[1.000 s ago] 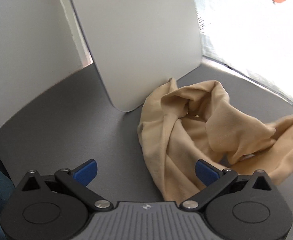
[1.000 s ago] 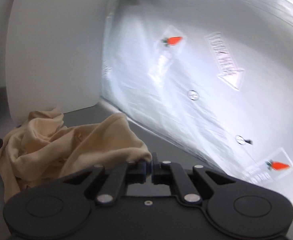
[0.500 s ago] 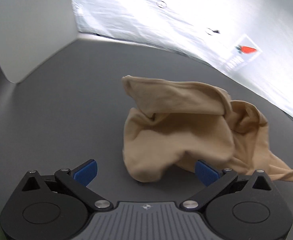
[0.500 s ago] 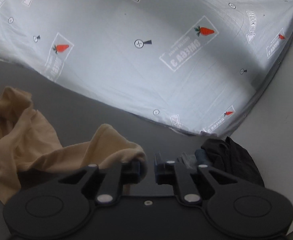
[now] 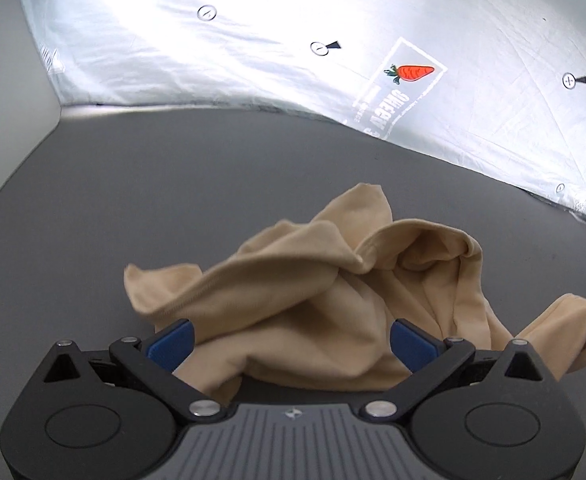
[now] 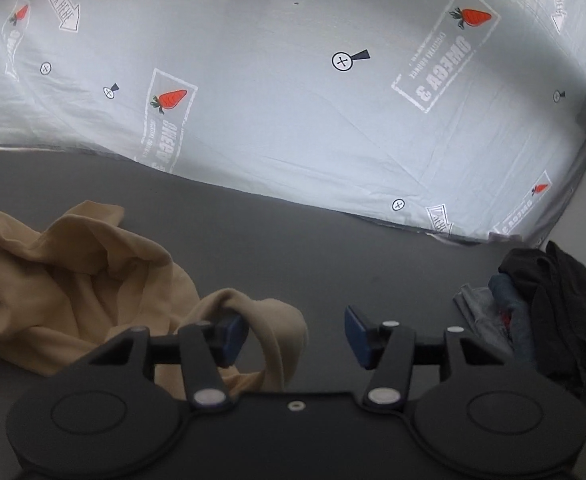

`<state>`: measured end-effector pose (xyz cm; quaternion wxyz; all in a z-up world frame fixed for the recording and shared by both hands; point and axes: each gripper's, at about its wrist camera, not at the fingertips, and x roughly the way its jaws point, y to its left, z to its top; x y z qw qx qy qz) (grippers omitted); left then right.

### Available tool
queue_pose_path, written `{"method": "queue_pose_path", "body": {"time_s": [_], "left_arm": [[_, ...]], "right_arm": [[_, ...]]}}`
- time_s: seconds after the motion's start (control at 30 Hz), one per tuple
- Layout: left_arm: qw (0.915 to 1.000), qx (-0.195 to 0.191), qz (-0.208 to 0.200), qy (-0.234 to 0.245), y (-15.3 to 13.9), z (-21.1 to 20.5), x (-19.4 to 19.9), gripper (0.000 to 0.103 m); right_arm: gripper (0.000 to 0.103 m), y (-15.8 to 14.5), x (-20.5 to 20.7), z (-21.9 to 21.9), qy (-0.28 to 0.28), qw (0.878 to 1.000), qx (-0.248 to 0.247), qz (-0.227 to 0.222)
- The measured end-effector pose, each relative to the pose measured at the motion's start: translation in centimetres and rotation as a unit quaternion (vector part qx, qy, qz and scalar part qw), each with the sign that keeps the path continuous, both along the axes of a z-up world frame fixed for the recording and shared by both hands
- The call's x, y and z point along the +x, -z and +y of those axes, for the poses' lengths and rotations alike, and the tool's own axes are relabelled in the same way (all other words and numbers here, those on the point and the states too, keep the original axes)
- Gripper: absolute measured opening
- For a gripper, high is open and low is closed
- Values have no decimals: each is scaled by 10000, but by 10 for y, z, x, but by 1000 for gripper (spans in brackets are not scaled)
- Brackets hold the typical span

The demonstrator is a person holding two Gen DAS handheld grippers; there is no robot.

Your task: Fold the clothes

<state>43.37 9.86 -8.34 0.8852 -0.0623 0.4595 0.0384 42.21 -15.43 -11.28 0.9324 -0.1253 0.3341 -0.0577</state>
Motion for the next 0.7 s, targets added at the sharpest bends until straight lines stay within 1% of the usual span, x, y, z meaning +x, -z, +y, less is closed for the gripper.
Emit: {"method": "queue_pose_path", "body": {"time_s": [0.03, 0.13, 0.17, 0.23, 0.27, 0.3, 0.33, 0.4, 0.43, 0.47, 0.5, 0.53, 0.57, 0.6, 0.67, 0.7], "left_arm": [[9997, 151, -41, 167, 1, -3, 8, 102], [9961, 432, -66, 762, 5, -21, 29, 102], [9937, 530, -60, 981, 7, -28, 36, 100], [9847, 769, -144, 1556, 14, -47, 50, 98], [9784, 939, -246, 1825, 18, -56, 57, 98], [9698, 1199, -347, 2097, 23, -68, 64, 98], [9592, 1505, -431, 2357, 29, -79, 72, 98], [9345, 2060, -588, 2842, 43, -100, 89, 97], [9302, 2127, -592, 2933, 50, -105, 97, 97], [9257, 2194, -597, 3023, 58, -111, 106, 93], [9212, 2260, -599, 3111, 65, -117, 114, 76], [9248, 2232, -457, 3048, 72, -118, 123, 60], [9303, 2202, -332, 2914, 76, -117, 130, 30], [9378, 2137, -279, 2720, 76, -112, 135, 8], [9574, 1807, -415, 2213, 59, -87, 139, 8], [9650, 1692, -531, 1931, 47, -72, 138, 7]], "right_arm": [[54, 1, 9, 4, 6, 9999, -106, -19], [55, 4, 27, 2, 280, 9996, -10, -44], [55, 6, 30, 0, 387, 9993, 1, -10], [56, 10, 29, -4, 589, 9982, -30, 95], [56, 14, 27, -7, 659, 9977, -15, 161], [56, 18, 26, -10, 733, 9970, 14, 248], [56, 23, 25, -13, 820, 9960, 48, 345], [56, 31, 24, -19, 1004, 9935, 104, 520], [56, 33, 23, -21, 1088, 9924, 134, 568], [56, 34, 22, -22, 1141, 9915, 172, 596], [56, 35, 22, -23, 1166, 9911, 197, 616], [56, 36, 23, -23, 1175, 9909, 197, 628], [56, 37, 23, -22, 1172, 9910, 170, 631], [56, 37, 24, -21, 1148, 9914, 97, 619], [56, 36, 24, -17, 1089, 9924, -66, 570], [56, 36, 25, -15, 1045, 9929, -124, 549]]}}
